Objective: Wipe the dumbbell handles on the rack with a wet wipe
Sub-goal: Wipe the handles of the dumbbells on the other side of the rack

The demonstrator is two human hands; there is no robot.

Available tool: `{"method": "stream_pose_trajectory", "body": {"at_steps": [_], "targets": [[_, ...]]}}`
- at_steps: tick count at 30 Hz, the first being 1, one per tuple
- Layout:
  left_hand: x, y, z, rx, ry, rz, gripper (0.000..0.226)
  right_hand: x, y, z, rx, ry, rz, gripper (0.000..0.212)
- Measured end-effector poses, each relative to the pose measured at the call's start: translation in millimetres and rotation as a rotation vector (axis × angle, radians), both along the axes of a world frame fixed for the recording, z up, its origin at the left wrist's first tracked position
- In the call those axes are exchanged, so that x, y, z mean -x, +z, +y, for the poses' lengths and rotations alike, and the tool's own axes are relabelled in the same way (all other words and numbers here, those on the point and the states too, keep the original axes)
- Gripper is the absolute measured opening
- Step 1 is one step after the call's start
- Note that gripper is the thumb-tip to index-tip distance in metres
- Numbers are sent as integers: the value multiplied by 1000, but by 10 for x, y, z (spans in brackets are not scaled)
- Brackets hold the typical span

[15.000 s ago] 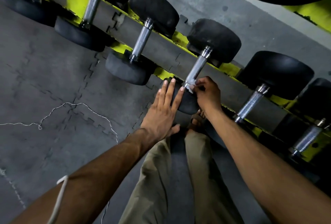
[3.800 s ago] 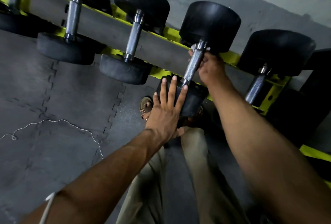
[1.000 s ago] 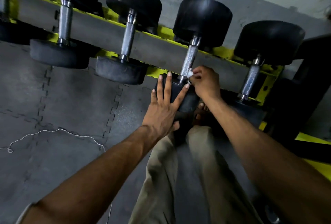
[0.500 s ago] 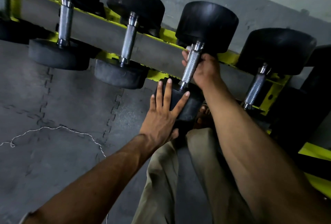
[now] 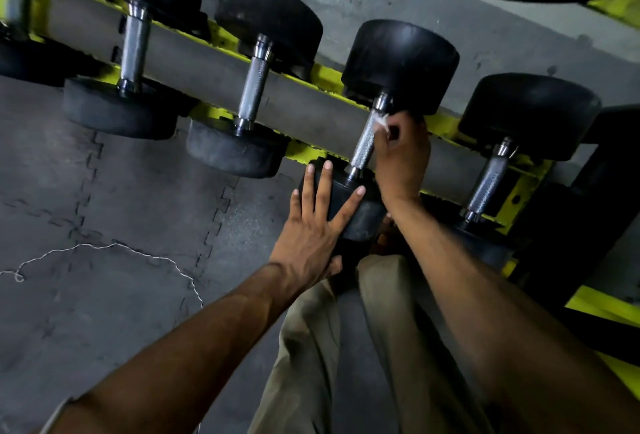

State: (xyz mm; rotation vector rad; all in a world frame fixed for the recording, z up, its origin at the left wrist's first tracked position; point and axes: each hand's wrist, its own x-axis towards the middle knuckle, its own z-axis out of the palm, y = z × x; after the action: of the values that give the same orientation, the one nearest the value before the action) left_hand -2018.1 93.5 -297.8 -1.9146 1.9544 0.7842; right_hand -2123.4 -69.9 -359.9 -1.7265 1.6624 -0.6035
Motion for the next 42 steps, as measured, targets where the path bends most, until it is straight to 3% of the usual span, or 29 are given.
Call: {"method": "stream_pose_trajectory", "body": {"at_steps": [3,11,16,20,24,29,32,37,40,42], "targets": [[-1,12,-43,-5,-1,-3,137,122,23,-73,208,307,249,16],[-3,12,-31,-39,-13,-22,145,300,-109,-225,549,751,218,17],[25,32,-78,-56,-4,-49,138,320,-19,-449,348,695,343,47],[45,67,-75,-67,5,-50,140,252,160,-270,287,1130,392,28],[60,60,-98,-37,17,-51,143,-6,435,-602,253,939,695,24],[85,45,-68,-53,20,-66,145,-689,605,-284,-245,1345,1012,25],[98,60,-92,-60,16,-72,146,-785,650,-349,-472,1386,980,24],[113,10,-61,-11,37,-62,144,-400,616,-492,-233,1400,801,23],[109,-59,-40,22,37,-55,142,-280,523,-740,-21,1128,796,22],[128,-61,-20,17,45,-47,142,-335,478,-525,27,1093,867,23]]}}
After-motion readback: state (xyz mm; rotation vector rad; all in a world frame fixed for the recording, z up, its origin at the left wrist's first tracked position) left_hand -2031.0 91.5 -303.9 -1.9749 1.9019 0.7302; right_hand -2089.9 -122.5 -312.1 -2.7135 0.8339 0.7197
